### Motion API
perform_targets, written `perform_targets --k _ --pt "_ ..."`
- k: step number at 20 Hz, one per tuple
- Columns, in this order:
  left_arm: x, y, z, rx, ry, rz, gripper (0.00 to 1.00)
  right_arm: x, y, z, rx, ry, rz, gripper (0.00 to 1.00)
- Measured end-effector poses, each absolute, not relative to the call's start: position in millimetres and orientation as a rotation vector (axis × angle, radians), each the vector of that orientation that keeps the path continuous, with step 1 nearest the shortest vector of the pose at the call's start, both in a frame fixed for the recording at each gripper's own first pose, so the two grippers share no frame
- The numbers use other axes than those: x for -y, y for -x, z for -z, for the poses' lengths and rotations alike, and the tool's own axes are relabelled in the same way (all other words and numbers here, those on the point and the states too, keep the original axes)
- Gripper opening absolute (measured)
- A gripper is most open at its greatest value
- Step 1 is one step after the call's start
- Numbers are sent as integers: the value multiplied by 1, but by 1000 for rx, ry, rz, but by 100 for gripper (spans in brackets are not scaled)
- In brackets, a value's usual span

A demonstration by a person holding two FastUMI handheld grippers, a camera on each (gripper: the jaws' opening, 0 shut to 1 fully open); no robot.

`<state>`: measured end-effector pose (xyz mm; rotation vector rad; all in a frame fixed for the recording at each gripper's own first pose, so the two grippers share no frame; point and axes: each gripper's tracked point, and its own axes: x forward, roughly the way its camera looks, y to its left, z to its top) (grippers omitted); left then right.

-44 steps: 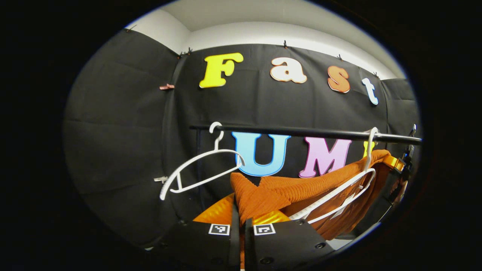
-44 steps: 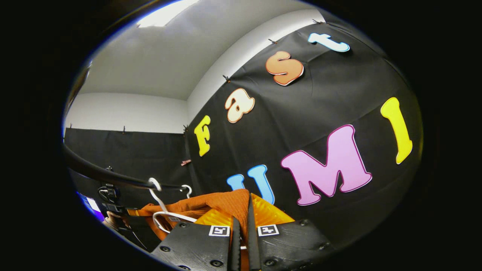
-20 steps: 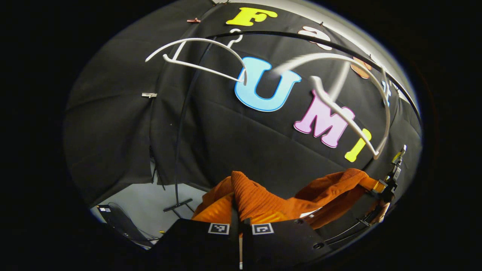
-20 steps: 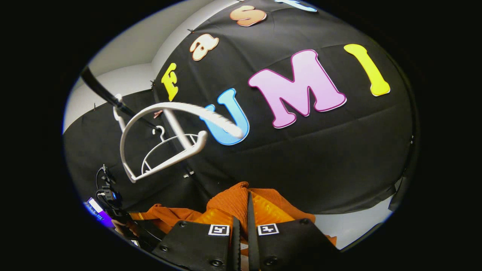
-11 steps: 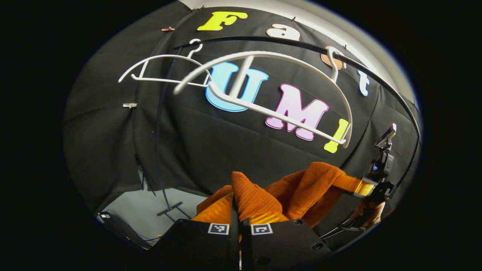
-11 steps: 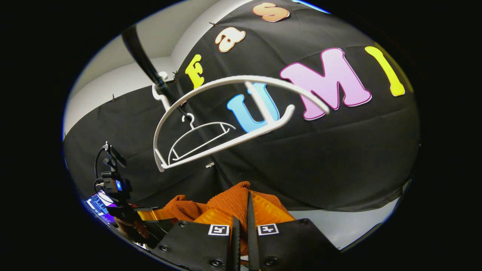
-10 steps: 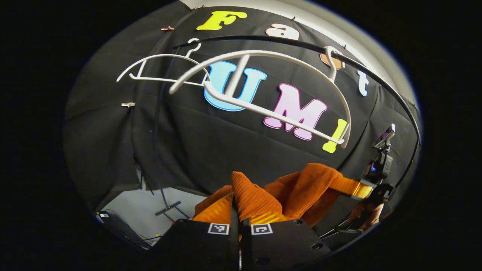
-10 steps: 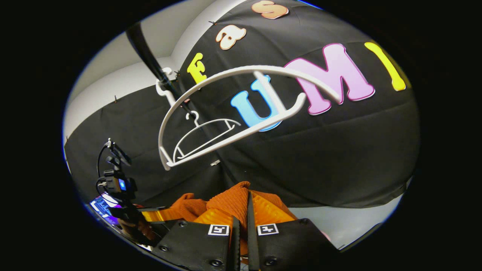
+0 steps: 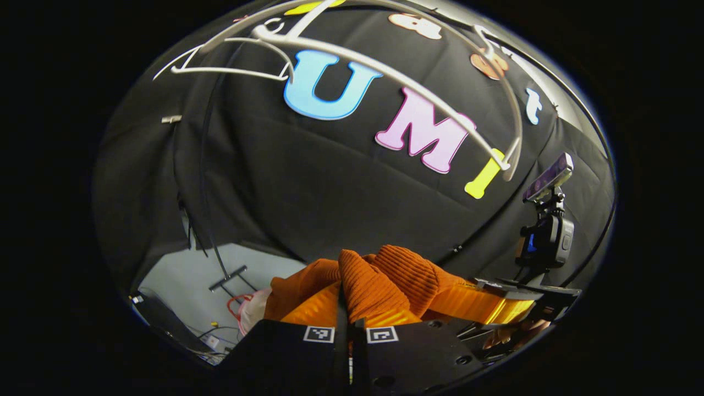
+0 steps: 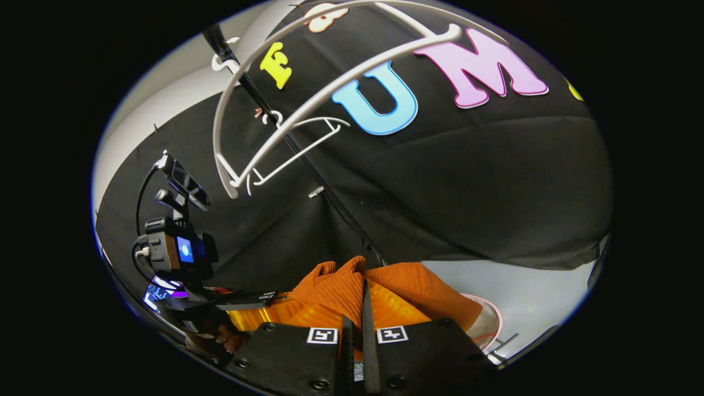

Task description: Grasp the clothes on the hanger with both hands and then place them into the laundry hamper below.

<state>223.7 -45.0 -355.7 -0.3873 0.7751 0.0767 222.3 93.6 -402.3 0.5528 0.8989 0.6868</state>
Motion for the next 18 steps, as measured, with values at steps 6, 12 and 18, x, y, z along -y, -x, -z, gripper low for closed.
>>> perform_targets --k 6,12,18 --pt "42 -204 414 -935 503 -140 10 -94 -196 461 -1091 -498 -621 11" --pt "34 -188 443 -1047 590 -208 7 -89 -178 484 -1220 -450 -570 11" --pt "36 -182 455 -1100 615 -231 7 -81 -169 510 -1284 -410 -546 11"
